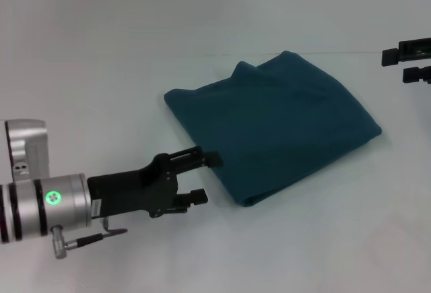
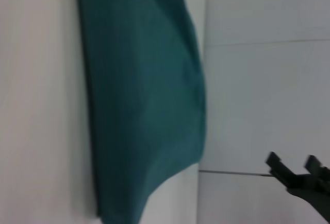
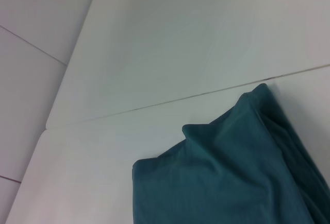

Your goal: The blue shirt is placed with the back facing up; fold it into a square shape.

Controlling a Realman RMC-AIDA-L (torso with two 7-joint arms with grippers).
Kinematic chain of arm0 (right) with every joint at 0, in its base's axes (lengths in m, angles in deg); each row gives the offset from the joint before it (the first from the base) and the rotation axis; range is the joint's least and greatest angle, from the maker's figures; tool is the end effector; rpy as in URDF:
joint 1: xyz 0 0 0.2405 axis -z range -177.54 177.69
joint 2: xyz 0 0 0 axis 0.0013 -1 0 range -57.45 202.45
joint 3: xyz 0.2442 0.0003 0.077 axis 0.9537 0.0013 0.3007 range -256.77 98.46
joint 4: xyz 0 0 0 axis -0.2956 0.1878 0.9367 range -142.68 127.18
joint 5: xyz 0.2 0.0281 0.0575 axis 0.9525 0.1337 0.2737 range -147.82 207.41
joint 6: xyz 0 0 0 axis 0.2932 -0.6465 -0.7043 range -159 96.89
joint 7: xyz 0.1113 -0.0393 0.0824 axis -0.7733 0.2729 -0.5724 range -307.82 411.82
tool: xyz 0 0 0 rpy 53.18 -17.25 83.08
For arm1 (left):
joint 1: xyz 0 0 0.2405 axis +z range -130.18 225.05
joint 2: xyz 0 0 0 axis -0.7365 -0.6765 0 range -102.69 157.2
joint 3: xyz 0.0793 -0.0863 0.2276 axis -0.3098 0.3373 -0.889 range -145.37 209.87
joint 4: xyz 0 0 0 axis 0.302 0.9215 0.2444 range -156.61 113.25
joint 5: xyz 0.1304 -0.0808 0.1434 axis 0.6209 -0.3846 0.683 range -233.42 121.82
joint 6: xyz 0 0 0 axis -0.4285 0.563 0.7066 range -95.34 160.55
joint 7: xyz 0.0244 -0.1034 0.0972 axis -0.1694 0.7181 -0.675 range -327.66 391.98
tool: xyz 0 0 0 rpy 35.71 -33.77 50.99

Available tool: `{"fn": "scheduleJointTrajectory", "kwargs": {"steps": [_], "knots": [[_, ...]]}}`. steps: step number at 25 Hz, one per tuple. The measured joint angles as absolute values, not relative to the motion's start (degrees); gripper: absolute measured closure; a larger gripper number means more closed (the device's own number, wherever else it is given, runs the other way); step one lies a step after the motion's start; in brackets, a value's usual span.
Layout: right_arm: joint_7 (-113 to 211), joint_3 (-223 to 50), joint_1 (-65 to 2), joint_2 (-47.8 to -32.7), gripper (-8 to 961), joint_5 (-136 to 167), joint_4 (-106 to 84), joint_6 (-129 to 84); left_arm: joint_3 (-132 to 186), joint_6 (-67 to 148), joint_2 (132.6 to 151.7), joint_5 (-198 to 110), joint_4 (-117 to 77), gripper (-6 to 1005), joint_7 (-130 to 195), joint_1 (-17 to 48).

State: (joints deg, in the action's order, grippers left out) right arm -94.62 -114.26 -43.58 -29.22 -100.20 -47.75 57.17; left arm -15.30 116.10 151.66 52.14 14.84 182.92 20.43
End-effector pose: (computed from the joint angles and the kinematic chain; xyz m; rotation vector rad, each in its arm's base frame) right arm 0.2498 0.4162 0.1346 -2.1762 1.7443 0.4662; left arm -0.2494 0.3124 -0.0493 1.8227 2.2373 0.8593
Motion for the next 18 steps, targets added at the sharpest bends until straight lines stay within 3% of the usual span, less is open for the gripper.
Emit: {"fn": "scheduleJointTrajectory", "kwargs": {"steps": [2,18], "knots": [[-94.5,-114.2,-43.5,-29.21,122,-100.2,-47.6,57.1,-16.5,114.1,151.74,52.0,13.8,65,183.3,20.2],[-93.5,-114.2,-43.0,-29.58,131,-99.9,-47.2,56.2,-22.7,101.1,151.91,50.9,3.0,105,182.7,12.4]]}}
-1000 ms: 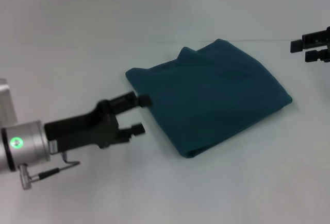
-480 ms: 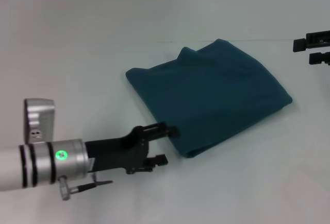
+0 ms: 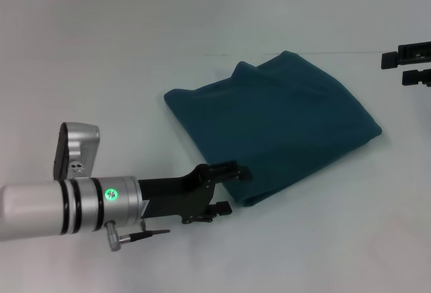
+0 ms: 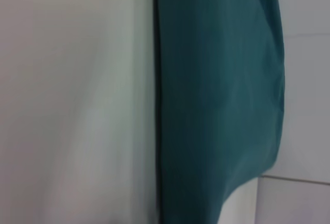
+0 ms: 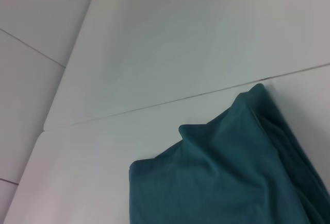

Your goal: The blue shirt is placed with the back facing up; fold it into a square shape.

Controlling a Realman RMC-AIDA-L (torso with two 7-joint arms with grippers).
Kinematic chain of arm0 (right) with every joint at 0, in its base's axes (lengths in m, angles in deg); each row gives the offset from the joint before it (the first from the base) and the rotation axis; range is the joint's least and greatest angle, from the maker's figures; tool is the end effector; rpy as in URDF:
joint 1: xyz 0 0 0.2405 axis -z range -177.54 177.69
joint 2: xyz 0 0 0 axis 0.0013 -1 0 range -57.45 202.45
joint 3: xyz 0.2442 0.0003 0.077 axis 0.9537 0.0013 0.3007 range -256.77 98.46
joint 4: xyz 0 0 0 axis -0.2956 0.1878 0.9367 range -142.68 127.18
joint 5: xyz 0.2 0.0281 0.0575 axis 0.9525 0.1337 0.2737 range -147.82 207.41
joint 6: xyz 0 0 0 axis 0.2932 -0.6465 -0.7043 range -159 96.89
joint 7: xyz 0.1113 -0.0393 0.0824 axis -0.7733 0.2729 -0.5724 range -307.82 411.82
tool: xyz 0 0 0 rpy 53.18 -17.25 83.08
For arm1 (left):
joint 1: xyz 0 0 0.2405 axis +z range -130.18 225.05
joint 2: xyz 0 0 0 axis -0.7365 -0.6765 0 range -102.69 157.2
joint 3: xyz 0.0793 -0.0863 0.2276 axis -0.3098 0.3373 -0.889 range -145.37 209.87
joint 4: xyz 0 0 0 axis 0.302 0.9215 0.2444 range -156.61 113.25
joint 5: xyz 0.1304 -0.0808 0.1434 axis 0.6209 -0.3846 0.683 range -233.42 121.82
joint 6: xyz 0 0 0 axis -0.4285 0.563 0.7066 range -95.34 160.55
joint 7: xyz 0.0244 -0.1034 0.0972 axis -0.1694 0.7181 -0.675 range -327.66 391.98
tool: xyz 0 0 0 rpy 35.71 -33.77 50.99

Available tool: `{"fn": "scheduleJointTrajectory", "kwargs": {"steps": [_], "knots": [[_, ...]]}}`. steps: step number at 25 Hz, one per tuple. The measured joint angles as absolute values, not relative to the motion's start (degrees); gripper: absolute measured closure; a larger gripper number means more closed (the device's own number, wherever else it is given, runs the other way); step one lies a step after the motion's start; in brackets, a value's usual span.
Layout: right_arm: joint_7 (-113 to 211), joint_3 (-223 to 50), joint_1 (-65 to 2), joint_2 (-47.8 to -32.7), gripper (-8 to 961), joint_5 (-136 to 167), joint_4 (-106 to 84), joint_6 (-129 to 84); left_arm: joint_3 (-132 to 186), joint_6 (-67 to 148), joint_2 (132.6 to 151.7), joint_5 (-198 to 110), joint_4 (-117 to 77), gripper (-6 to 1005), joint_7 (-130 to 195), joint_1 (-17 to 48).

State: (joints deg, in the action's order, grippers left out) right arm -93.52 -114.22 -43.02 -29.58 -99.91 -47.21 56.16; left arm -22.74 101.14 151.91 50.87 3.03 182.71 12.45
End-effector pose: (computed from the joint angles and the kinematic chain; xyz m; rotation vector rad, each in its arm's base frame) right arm 0.2547 0.4149 0.1311 -2.1699 1.7387 0.4736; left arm -0.2378 0.3312 -0.1011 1.8453 2.3691 0.6995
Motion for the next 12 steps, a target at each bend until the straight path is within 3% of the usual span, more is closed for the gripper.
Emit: {"fn": "scheduleJointTrajectory", "kwargs": {"steps": [12], "knots": [[-93.4,-113.3,-42.9,-29.63,128,-99.8,-47.2,55.7,-23.1,95.8,151.93,50.2,-3.3,148,180.9,7.2]]}}
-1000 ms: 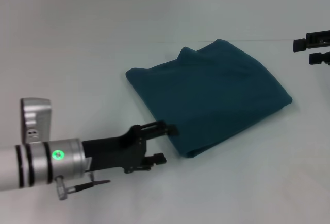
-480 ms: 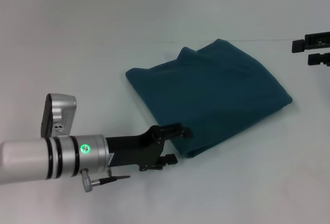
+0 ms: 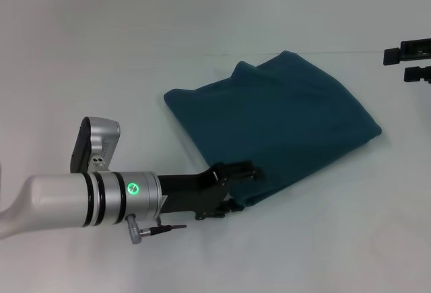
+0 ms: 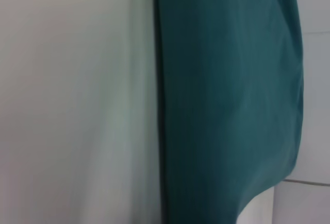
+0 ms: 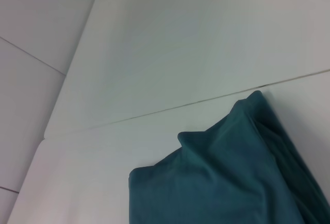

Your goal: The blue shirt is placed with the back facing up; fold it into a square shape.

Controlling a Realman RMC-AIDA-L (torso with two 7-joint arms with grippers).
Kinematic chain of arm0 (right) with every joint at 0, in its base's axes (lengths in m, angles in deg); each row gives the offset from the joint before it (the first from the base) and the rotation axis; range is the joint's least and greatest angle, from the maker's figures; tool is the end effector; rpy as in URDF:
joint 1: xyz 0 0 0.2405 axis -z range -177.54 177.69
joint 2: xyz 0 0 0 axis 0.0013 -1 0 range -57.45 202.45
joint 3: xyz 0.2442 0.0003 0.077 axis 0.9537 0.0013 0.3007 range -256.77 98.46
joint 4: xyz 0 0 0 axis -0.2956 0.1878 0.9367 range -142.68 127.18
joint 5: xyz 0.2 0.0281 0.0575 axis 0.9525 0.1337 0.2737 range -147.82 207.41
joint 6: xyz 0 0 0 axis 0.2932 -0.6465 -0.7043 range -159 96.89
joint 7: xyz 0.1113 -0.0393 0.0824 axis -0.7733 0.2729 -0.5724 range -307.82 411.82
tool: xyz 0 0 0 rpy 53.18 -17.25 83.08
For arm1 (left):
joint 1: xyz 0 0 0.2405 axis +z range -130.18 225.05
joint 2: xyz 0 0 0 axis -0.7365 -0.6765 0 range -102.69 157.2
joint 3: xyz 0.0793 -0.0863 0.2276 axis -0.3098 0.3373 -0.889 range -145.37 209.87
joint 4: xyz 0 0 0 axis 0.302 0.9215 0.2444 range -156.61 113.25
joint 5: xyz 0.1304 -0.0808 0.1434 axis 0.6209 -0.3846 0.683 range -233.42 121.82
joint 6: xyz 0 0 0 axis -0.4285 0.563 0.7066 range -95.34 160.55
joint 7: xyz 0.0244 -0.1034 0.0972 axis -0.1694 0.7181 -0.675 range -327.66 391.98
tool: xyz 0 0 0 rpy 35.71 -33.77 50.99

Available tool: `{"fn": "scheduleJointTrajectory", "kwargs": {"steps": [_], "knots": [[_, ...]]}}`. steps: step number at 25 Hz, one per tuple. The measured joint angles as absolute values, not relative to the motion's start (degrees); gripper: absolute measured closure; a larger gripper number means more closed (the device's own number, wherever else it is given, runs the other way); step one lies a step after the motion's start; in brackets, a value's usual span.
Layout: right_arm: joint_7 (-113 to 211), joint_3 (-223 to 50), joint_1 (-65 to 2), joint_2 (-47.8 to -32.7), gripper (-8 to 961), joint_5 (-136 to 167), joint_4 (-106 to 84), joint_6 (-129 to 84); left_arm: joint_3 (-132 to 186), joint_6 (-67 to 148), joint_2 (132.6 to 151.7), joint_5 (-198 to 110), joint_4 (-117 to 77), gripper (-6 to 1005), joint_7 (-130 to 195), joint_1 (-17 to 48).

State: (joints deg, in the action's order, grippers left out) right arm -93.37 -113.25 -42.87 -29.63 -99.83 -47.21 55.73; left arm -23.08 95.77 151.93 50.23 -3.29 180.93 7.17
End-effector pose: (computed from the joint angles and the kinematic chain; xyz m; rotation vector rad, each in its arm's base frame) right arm 0.2562 0.4156 0.1333 -2.1530 1.7372 0.4981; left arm -0.2268 0.3414 -0.1187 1.8822 2.3895 0.6556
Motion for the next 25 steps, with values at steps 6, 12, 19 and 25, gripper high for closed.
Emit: {"fn": "scheduleJointTrajectory", "kwargs": {"steps": [6,12,19,25], "knots": [[-93.4,-113.2,-42.6,-29.71,127,-99.8,-47.2,55.8,-22.7,95.7,151.96,49.0,-3.7,168,180.0,8.0],[-93.4,-113.2,-42.5,-29.71,126,-99.8,-47.2,55.8,-22.7,95.6,151.91,49.0,-3.7,326,180.0,8.3],[-93.4,-113.1,-42.6,-29.71,125,-99.8,-47.2,55.8,-22.9,95.5,151.88,49.0,-3.8,650,180.0,8.3],[-93.4,-113.1,-42.6,-29.71,124,-99.8,-47.2,55.8,-23.1,95.5,151.78,49.2,-3.8,923,179.8,8.3]]}}
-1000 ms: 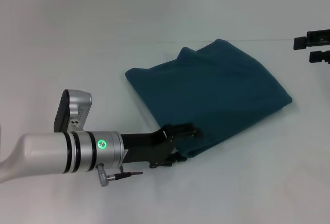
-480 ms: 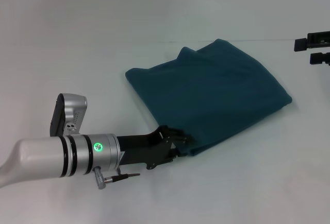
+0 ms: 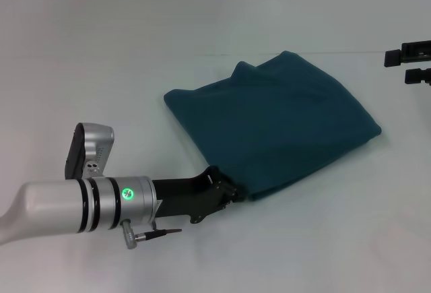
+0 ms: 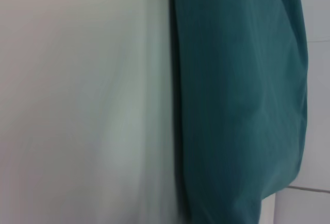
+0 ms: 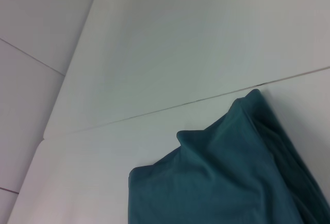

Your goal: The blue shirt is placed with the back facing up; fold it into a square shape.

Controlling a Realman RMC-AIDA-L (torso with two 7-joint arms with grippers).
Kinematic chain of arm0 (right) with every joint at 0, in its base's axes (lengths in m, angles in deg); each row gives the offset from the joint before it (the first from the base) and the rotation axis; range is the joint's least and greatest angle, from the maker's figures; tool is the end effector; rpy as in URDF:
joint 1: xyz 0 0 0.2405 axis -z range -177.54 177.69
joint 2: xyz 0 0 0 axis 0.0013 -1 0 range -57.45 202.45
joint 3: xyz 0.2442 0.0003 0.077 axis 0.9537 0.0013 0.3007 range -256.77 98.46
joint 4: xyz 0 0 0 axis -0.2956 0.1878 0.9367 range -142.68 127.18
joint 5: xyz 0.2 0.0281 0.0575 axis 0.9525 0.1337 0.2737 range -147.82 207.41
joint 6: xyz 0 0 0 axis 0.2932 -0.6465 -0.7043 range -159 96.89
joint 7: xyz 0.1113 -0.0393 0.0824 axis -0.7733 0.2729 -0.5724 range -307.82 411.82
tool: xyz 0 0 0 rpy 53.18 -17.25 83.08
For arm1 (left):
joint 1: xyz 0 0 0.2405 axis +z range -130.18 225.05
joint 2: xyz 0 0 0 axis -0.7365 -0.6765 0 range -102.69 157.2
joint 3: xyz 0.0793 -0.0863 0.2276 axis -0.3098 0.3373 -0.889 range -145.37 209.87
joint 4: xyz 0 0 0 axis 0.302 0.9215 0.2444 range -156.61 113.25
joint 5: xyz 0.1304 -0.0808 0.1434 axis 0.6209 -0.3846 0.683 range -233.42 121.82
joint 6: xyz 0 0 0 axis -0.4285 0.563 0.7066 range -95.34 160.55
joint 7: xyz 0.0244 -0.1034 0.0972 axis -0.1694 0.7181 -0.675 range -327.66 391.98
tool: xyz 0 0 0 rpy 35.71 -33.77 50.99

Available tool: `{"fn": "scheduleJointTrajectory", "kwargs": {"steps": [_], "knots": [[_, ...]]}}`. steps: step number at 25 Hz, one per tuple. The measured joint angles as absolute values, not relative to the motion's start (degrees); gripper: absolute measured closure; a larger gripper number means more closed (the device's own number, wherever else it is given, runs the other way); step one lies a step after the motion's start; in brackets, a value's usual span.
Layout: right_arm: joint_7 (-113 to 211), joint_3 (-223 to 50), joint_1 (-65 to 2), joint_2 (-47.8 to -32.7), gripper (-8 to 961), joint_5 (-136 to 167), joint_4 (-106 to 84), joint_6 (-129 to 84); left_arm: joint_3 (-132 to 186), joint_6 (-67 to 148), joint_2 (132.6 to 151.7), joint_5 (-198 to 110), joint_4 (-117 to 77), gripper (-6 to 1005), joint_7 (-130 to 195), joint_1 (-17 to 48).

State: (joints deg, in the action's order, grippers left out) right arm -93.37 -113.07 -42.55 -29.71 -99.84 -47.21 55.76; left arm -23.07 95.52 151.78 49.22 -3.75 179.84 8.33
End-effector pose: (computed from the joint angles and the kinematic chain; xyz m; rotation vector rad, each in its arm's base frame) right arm 0.2584 0.4140 0.1330 -2.1468 1.7445 0.5007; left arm -0.2343 0.3376 -0.1179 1.8656 2.4078 0.6770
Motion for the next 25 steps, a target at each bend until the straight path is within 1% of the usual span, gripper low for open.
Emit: {"fn": "scheduleJointTrajectory", "kwargs": {"steps": [1,6,13,16,20,25], "knots": [[-93.4,-113.1,-42.6,-29.71,124,-99.8,-47.2,55.8,-23.1,95.7,151.71,49.3,-3.7,966,179.8,8.4],[-93.4,-112.8,-42.4,-29.71,123,-99.8,-47.2,55.8,-23.1,98.5,150.89,49.6,-1.3,966,179.3,10.5],[-93.4,-112.8,-42.1,-29.71,121,-99.8,-47.2,56.0,-18.1,102.9,148.17,54.7,2.0,965,180.2,13.1],[-93.5,-112.8,-42.0,-29.71,121,-99.8,-47.1,56.1,-13.4,104.4,147.45,59.9,2.8,965,180.5,13.5],[-93.7,-112.8,-41.9,-29.71,120,-99.8,-47.1,56.1,-8.6,105.9,146.83,65.2,3.9,965,180.5,13.8],[-93.8,-112.8,-41.9,-29.77,119,-99.9,-47.0,56.1,-6.5,106.4,146.61,67.3,5.4,966,180.6,14.5]]}}
